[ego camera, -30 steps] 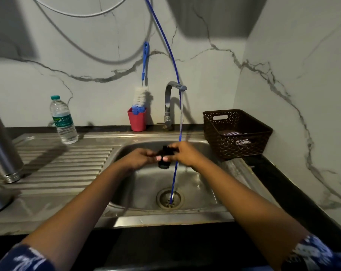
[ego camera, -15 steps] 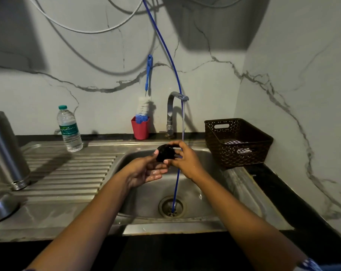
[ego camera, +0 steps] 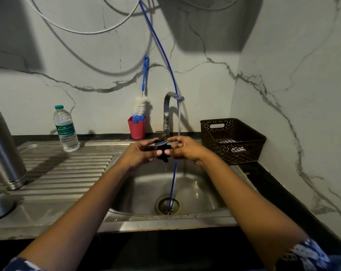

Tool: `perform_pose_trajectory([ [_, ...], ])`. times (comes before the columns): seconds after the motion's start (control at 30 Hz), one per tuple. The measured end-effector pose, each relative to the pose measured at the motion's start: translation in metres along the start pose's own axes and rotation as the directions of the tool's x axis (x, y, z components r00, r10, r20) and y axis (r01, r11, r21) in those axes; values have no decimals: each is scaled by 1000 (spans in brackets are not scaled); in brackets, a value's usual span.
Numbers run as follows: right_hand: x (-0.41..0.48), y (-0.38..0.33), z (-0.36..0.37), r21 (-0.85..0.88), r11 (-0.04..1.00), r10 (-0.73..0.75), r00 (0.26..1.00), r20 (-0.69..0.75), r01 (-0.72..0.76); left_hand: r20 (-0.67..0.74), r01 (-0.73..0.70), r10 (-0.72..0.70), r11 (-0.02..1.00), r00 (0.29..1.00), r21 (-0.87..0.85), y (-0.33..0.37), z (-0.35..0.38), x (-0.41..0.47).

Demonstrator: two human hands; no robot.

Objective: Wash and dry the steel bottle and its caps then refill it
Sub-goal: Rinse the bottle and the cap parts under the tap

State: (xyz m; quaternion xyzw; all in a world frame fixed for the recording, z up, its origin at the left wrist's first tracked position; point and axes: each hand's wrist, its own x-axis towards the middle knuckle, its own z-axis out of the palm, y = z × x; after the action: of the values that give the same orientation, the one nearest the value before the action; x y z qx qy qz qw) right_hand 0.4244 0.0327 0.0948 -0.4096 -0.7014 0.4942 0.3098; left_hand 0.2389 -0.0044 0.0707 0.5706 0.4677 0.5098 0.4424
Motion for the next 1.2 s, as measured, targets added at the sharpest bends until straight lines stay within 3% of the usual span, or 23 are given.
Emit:
perform_pose_trajectory([
  [0.13, -2, -16, -5, -63, 968, -247, 965, -93, 241, 2, -249, 252, 959, 968, 138, 30, -7, -1],
  [0.2, 0, -2, 6, -211, 957, -225, 968, -110, 198, 48, -189, 183, 960, 982, 207, 19, -10, -1],
  [0.27, 0, 11, 14, -326, 942, -99, 995, -28, 84, 113, -85, 57, 961, 992, 264, 3, -7, -4],
  [0.4, 1, 9, 15, -113, 972, -224, 956, -187, 205, -23, -208, 215, 963, 976, 172, 4, -3, -5],
  [0.5, -1, 17, 24, -208, 975, -107, 989, -104, 83, 93, -130, 108, 952, 990, 279, -3, -4, -4],
  [0.57, -2, 23, 29, -165, 985, -68, 993, -100, 51, 96, -131, 106, 939, 990, 317, -11, -2, -6],
  [0.67, 0, 22, 30, -65, 975, -221, 939, -262, 211, -40, -215, 230, 950, 972, 227, -10, -3, -7],
  [0.77, -1, 26, 39, -153, 985, -95, 986, -138, 73, 60, -167, 155, 919, 986, 358, -16, -2, -9],
  [0.87, 0, 28, 42, -109, 986, -148, 967, -207, 127, -11, -170, 182, 934, 983, 313, -17, -7, -11],
  [0.97, 2, 34, 45, -263, 965, -20, 996, -92, -5, 98, -109, 78, 925, 992, 365, -24, -8, -17],
  [1.0, 2, 33, 46, -241, 970, -2, 996, -88, -19, 72, -109, 89, 933, 993, 343, -26, -11, -17],
  [1.1, 7, 25, 46, 46, 999, -1, 998, -59, 4, -57, -92, 100, 987, 993, 128, -28, -21, -26],
  [1.2, 6, 14, 57, 286, 958, 3, 999, 46, -16, -67, -75, 74, 997, 995, -17, -24, -31, -34],
])
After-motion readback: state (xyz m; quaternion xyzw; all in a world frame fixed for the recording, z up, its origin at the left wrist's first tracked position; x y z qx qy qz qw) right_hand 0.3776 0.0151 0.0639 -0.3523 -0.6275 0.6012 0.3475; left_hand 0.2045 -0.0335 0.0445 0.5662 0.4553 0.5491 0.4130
